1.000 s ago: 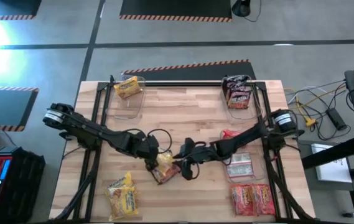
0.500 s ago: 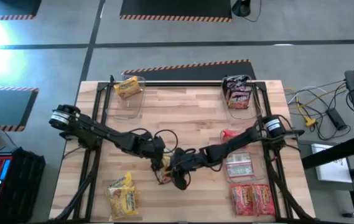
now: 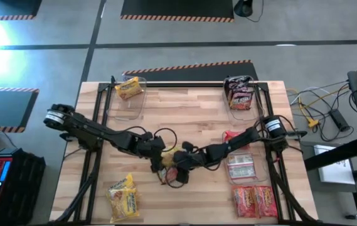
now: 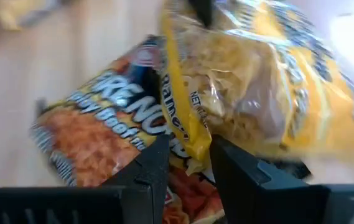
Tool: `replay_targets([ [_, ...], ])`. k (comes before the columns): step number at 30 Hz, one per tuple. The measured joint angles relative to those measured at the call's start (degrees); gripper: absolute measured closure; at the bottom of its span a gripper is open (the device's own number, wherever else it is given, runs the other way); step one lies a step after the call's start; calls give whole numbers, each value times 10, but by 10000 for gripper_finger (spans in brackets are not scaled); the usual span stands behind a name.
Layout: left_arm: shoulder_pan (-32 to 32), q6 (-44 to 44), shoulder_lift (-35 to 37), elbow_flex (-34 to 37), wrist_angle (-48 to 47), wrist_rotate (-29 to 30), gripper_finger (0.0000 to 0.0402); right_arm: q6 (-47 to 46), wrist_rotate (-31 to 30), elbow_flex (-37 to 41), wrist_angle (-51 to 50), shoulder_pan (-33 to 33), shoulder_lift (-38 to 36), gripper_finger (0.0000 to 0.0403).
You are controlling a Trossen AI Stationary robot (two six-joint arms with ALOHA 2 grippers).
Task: Sort Maruchan noodles
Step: Put the yellow noodle pack into the top left transparent bin
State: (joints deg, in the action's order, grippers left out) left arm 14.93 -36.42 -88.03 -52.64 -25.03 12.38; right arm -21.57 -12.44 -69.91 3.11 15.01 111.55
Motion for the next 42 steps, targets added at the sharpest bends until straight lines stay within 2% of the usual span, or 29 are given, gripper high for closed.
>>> replay_targets([
  [5,10,-1,37,0,0,0,225,34,-84,0,-27,-23,-1,297],
  [8,21,-9,55,-1,-8,0,225,56,-108,0,-32,-40,-1,297],
  [11,31,-37,62,-1,-40,6,225,56,-102,0,-32,-53,-2,297],
  [16,46,-99,58,12,-96,47,225,47,-53,0,-33,-51,-25,297],
  [23,56,-153,65,76,-46,124,225,108,-38,-21,27,-39,-35,297],
  [31,57,-209,116,158,101,126,225,125,-42,-16,49,-70,-18,303],
  [36,60,-267,155,186,111,124,225,142,-40,-14,48,-79,-3,319],
  [42,63,-319,196,216,107,89,225,157,-41,-17,50,-81,15,335],
])
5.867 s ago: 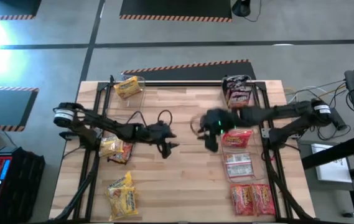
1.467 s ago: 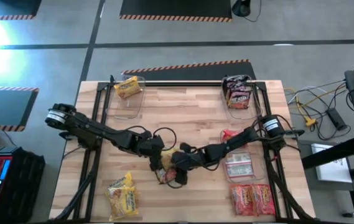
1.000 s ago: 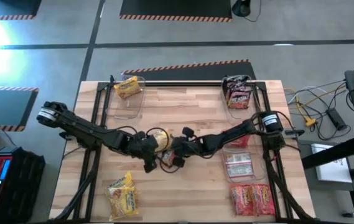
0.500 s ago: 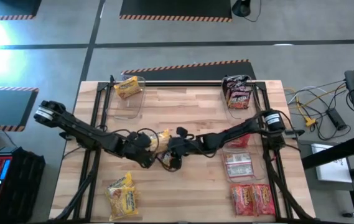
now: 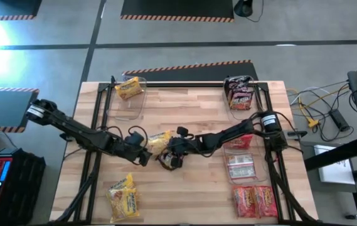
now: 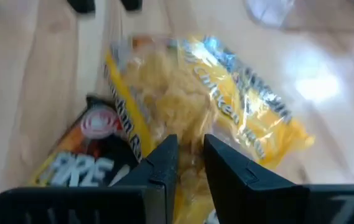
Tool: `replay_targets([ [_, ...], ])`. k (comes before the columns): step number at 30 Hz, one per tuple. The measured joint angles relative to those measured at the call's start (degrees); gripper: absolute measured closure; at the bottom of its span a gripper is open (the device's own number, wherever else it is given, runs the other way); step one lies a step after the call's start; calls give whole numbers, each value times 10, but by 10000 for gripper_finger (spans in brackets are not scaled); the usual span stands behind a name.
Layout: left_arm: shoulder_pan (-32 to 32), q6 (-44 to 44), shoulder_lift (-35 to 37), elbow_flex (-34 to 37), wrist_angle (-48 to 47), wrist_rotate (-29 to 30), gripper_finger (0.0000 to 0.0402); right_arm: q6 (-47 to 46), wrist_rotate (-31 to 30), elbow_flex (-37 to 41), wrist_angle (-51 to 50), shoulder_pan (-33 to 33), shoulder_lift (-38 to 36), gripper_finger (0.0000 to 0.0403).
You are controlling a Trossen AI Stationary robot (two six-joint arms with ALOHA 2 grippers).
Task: Sort Maruchan noodles
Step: Put the yellow noodle pack into the top left transparent bin
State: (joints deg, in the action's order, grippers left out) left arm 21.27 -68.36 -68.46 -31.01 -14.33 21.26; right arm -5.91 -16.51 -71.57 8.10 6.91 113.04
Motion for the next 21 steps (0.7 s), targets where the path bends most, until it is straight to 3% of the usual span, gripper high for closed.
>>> replay_targets([
  [10,7,-112,7,64,40,-10,225,-4,-2,2,-41,-5,10,339],
  [21,7,-83,3,120,215,33,202,-5,-2,3,-63,-4,9,339],
])
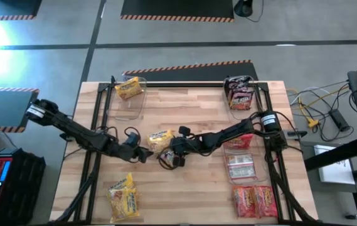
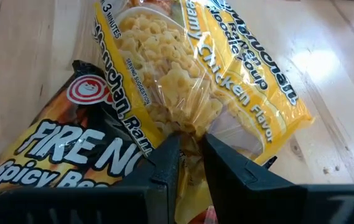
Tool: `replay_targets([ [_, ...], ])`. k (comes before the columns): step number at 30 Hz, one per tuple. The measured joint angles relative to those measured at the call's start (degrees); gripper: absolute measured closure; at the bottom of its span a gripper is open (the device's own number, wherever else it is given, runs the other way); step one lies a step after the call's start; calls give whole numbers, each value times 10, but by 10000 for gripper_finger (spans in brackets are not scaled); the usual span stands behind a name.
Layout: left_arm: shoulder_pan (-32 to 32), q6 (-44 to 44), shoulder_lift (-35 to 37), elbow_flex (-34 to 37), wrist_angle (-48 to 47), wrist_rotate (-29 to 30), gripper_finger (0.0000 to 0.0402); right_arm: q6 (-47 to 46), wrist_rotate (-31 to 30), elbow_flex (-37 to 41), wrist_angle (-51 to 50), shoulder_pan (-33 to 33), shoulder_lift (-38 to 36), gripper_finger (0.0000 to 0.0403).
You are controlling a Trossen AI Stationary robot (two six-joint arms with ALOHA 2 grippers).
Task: Sort Maruchan noodles
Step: Put the yellow noodle pack into the top left transparent bin
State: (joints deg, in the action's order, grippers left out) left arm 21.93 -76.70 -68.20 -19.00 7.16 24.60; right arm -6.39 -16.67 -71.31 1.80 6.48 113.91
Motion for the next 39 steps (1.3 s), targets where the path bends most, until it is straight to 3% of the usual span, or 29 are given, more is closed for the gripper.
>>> replay_targets([
  [7,0,-39,0,30,19,23,181,0,2,0,-3,0,0,339],
  [14,0,-104,-1,49,63,87,166,9,2,-1,-4,0,0,339],
  [24,0,-205,-4,49,62,95,160,42,4,-3,-4,0,1,339],
  [31,0,-303,-80,48,79,93,160,51,4,-3,-2,0,1,339],
  [39,0,-302,-157,47,193,149,160,57,4,-3,-3,0,2,339],
])
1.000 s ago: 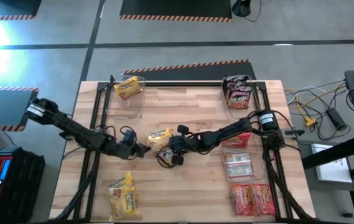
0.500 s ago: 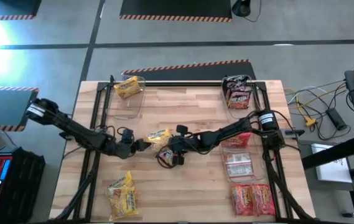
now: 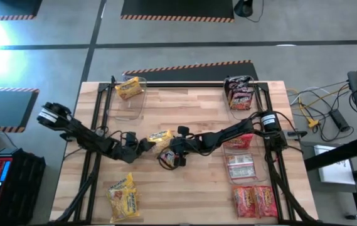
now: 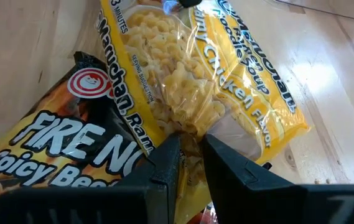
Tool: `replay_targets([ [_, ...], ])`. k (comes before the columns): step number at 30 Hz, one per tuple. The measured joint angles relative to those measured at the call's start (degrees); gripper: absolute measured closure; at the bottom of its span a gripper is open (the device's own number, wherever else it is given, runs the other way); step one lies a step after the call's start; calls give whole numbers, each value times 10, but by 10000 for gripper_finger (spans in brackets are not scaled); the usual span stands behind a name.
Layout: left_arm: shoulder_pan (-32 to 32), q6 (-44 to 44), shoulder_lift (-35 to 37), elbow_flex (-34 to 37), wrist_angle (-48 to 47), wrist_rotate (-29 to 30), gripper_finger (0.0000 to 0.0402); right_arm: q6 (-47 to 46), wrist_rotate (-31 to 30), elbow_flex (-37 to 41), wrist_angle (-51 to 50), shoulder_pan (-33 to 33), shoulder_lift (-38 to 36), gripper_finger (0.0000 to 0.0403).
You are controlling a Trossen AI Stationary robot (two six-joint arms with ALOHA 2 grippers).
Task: Sort Maruchan noodles
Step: Put the yellow noodle pack into the top left transparent bin
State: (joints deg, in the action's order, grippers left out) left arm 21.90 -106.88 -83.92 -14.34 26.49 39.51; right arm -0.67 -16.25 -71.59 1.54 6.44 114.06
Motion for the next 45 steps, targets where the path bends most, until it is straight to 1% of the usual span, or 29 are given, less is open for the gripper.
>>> replay_targets([
  [2,0,17,-6,0,31,-1,160,2,0,0,0,0,0,339],
  [4,-1,24,-10,1,42,1,160,5,1,0,0,0,0,339],
  [10,-2,18,-19,0,46,-1,160,6,2,0,2,0,0,339],
  [13,-3,17,-18,0,46,-26,160,3,2,0,3,0,0,339],
  [15,-3,14,-17,-1,46,-33,160,3,2,0,3,0,0,339],
  [21,-7,8,-19,-20,29,-41,160,0,3,0,4,0,0,339],
  [27,-32,-4,-20,-49,-36,-52,160,6,9,0,5,0,0,339],
  [34,-44,27,-20,-57,-36,-52,160,8,15,0,5,-1,0,339],
  [40,-44,47,-20,-57,-31,-50,178,14,16,0,5,-1,0,339],
  [45,-45,72,-20,-57,-25,-45,213,14,17,0,5,0,0,339],
])
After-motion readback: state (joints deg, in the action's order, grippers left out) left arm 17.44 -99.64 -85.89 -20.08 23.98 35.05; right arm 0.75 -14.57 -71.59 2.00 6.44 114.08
